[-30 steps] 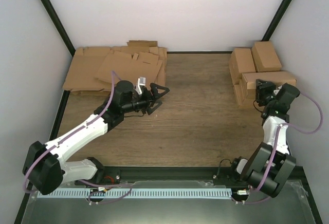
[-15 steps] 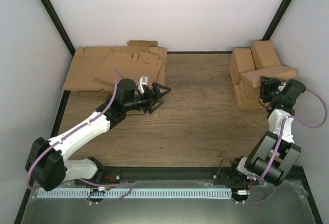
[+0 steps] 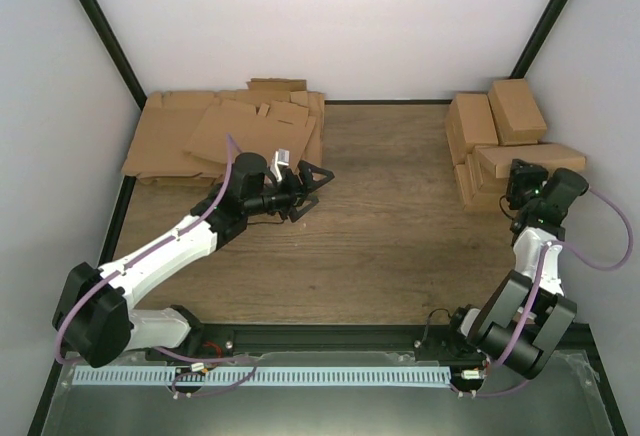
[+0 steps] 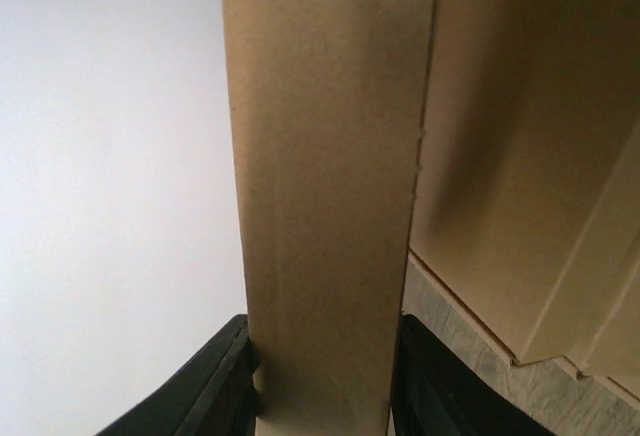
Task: Fold the paper box
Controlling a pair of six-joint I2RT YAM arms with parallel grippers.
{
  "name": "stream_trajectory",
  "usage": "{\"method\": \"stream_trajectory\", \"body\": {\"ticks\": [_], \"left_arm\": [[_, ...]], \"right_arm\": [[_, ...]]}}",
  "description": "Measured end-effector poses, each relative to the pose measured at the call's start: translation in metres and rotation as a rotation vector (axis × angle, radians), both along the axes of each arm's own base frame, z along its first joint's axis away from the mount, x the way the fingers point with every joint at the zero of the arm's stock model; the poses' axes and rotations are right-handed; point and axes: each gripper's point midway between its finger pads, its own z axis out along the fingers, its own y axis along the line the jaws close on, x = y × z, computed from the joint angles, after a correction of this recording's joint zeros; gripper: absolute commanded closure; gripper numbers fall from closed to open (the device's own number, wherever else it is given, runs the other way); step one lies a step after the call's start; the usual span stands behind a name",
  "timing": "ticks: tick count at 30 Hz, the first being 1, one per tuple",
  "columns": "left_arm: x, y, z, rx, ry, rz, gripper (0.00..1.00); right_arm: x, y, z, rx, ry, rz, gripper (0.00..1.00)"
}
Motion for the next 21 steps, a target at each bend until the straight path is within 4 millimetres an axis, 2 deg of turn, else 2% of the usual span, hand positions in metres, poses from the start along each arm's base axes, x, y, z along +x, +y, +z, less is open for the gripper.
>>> {"method": "stream_trajectory", "body": {"ticks": [8, 9, 10, 11, 12, 13, 17, 21], "left_arm": [[0.000, 0.000, 0.000, 0.003, 0.000, 0.000, 0.00], [0.000, 0.000, 0.000, 0.003, 0.000, -0.001, 0.00], [0.000, 0.000, 0.000, 0.003, 0.001, -0.001, 0.00], [0.000, 0.000, 0.000, 0.003, 0.001, -0.001, 0.00], [0.000, 0.000, -0.001, 0.004, 0.002, -0.001, 0.00], [0.000, 0.000, -0.001, 0.005, 0.003, -0.001, 0.00], [0.001, -0.001, -0.003, 0.008, 0.008, 0.000, 0.00], [0.001, -0.001, -0.004, 0.010, 0.010, 0.000, 0.00]], "right_arm": [[0.007, -0.014, 0.006, 0.013, -0.046, -0.072, 0.64], [0.008, -0.015, 0.005, 0.020, -0.047, -0.074, 0.58], [0.009, -0.016, 0.004, 0.029, -0.048, -0.077, 0.42], [0.010, -0.017, 0.003, 0.038, -0.049, -0.080, 0.21], [0.011, -0.018, 0.002, 0.044, -0.051, -0.085, 0.07], [0.011, -0.019, 0.001, 0.052, -0.050, -0.091, 0.01], [0.010, -0.021, -0.007, 0.067, -0.024, -0.108, 0.00], [0.000, -0.021, -0.017, 0.086, 0.036, -0.147, 0.00]]}}
